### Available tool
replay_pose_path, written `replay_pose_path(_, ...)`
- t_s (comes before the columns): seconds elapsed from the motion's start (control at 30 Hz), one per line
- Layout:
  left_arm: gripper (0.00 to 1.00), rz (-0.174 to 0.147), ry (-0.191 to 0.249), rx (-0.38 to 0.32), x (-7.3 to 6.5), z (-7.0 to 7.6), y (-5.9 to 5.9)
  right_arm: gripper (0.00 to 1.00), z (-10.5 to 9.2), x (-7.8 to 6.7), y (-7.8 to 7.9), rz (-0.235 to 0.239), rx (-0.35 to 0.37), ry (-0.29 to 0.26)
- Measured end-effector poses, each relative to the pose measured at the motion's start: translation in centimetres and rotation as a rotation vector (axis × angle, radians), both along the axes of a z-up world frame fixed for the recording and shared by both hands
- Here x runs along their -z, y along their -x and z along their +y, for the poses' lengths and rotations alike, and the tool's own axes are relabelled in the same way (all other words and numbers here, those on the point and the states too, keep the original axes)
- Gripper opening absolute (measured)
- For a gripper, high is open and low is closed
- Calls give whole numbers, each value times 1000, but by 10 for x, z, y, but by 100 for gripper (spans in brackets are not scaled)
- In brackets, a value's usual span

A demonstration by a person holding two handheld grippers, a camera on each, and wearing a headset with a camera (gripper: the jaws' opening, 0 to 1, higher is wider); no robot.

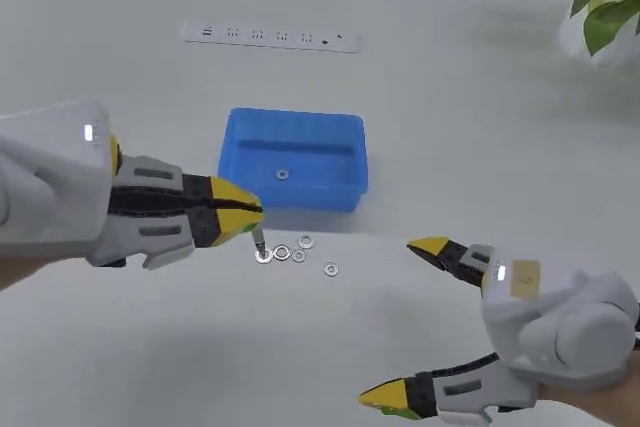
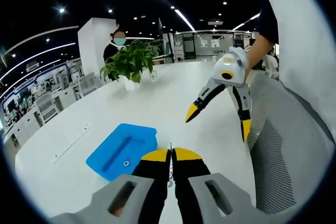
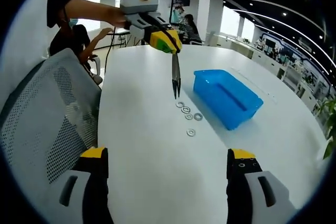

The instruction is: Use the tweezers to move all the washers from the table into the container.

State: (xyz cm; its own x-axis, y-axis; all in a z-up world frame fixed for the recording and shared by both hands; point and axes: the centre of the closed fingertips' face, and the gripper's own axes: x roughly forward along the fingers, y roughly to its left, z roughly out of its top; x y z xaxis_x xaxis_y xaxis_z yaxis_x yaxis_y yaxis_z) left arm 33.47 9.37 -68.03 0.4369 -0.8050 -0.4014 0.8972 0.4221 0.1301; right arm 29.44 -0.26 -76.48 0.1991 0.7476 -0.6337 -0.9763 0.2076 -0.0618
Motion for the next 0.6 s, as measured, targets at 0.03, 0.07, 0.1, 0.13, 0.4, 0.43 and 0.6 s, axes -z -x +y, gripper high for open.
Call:
replay_pose_path(0.03, 5, 4, 0, -1, 2, 0, -1, 95, 1, 1, 1, 4, -4, -1)
replay_pose_path(0.07, 5, 6, -1, -1, 3, -1, -1, 96, 2, 2, 2, 6, -8, 0)
replay_pose_path(0.1, 5, 8, -3, -3, 5, -1, -2, 96, 3, 4, 4, 10, -15, 2)
replay_pose_path(0.13, 5, 9, -4, -4, 7, -1, -2, 96, 4, 5, 5, 11, -18, 3)
replay_pose_path(0.4, 5, 30, -6, -5, 16, 0, -4, 100, 7, 8, 11, 47, -23, -12)
replay_pose_path(0.43, 5, 33, -6, -3, 17, 0, -4, 100, 8, 8, 12, 58, -28, -18)
replay_pose_path(0.6, 5, 29, -10, 5, 18, -1, -4, 100, 10, 9, 15, 72, -42, -20)
